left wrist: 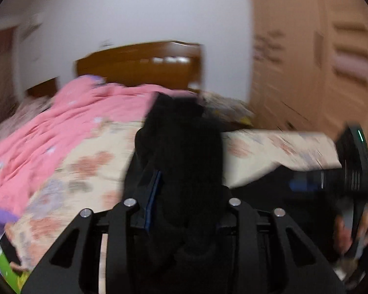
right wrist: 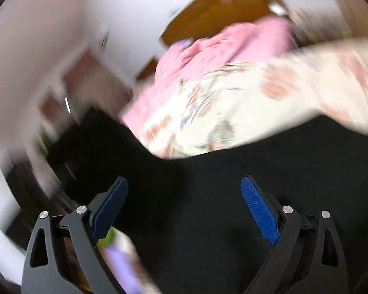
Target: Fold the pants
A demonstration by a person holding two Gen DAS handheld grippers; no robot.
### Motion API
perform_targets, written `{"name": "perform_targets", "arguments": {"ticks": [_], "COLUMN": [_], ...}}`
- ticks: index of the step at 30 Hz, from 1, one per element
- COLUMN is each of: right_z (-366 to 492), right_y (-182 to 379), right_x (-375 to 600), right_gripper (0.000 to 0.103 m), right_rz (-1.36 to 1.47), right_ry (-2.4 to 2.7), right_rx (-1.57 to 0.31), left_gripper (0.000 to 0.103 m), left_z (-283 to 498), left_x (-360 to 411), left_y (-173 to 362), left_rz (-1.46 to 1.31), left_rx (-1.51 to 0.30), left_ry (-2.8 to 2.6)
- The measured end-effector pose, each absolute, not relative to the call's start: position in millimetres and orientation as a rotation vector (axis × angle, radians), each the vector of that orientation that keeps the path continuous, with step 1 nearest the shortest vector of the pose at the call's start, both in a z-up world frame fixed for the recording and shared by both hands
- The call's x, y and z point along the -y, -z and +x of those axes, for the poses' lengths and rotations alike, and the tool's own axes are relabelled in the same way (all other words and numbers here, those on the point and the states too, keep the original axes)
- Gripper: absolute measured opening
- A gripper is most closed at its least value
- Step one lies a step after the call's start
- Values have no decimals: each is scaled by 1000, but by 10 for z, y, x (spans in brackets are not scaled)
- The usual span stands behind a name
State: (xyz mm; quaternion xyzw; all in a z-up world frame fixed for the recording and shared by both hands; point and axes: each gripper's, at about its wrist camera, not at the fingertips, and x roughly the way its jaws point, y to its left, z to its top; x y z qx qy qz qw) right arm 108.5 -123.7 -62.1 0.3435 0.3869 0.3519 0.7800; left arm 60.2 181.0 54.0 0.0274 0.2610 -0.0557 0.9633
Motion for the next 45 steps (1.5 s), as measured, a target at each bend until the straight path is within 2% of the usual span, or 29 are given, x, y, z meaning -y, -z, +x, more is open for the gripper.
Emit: {"name": "perform_targets", "arguments": {"ticks": [3,6,7,8,9,10,11,14,18,22,26,28,29,30,31,38,42,45], "right_z": [1023,922,909,908,918,937,920,896,734,748,859,905,911,901,871,671,547,429], "right_y": [900,1050,1039,1020,980,937,909,875,883,941,971,973,975,962,916,219,-42,-86], "right_x": [1629,1865,1880,1878,1841,1796,1739,1494,1230,983,610,535,516,498,496,434,499,648], "right_gripper": [91,90,91,91,91,91,91,91,91,92,93,63,57,37,27,21,19,18], "right_rz": [933,1033,1040,1025,990,961,931,765,579,569,498,516,518,501,494,357,310,273], "right_ry": [-758,-769,-766,-757,-745,-740,-743,-713,-709,-740,-737,-750,-742,-737,-738,-745,-756,-713], "right_rx": [-857,-837,-843,-861,-886,-905,-922,-1013,-1137,-1169,-1188,-1183,-1176,-1158,-1122,-880,-797,-757], "left_gripper": [31,33,41,56,65,84,92,95,99,101,101,101,101,101,101,101,101,101], "left_z": [599,584,560,508,477,403,324,35,-136,-231,-366,-446,-476,-483,-474,-261,-14,95], "left_x": [-997,-510,-463,-410,-395,-411,-457,-652,-1290,-2075,-2423,-2413,-2400,-2385,-2341,-2415,-2418,-2540], "left_y": [-107,353,436,515,527,498,439,235,35,159,322,344,359,382,421,577,672,641], "left_rz": [263,411,444,484,494,488,477,420,257,71,42,56,67,84,114,71,119,79], "left_rx": [-603,-694,-698,-679,-665,-644,-608,-526,-498,-550,-599,-606,-613,-623,-633,-669,-725,-697], "left_ry": [203,289,291,293,305,347,380,463,366,169,89,113,132,136,123,39,-19,-119]}}
